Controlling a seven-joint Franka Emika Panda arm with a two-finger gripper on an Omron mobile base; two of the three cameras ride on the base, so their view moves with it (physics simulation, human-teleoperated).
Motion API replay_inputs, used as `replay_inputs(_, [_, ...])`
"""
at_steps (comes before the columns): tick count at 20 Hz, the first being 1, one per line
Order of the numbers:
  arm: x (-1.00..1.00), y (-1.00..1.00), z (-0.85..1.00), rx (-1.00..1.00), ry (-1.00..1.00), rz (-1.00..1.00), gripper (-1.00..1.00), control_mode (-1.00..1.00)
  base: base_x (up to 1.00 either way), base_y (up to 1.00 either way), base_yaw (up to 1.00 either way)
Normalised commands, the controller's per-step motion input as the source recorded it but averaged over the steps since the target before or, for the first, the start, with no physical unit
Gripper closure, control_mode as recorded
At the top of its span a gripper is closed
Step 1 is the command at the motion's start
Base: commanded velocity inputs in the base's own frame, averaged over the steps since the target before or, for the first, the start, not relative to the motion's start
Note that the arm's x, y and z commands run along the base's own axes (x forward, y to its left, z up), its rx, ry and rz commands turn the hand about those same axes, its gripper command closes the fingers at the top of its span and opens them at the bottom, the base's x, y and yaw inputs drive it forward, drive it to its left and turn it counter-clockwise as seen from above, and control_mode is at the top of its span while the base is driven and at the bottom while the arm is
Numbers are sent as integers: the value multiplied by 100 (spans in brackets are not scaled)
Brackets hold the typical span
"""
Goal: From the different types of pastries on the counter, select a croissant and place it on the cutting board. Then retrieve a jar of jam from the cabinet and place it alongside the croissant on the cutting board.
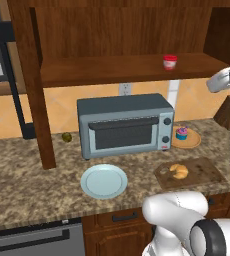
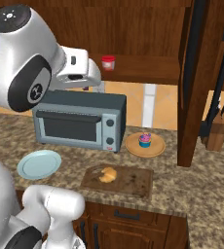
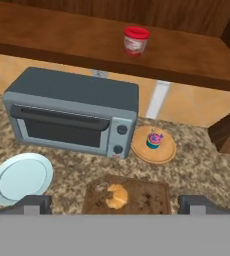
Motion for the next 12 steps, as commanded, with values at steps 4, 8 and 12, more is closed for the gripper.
replay_inputs(4, [19, 19, 43, 0, -5, 3, -100, -100, 0, 0, 0])
replay_inputs(8, [1, 29, -8, 0, -4, 13, -100, -100, 0, 0, 0])
replay_inputs(12, [45, 3, 0, 0, -5, 9, -100, -100, 0, 0, 0])
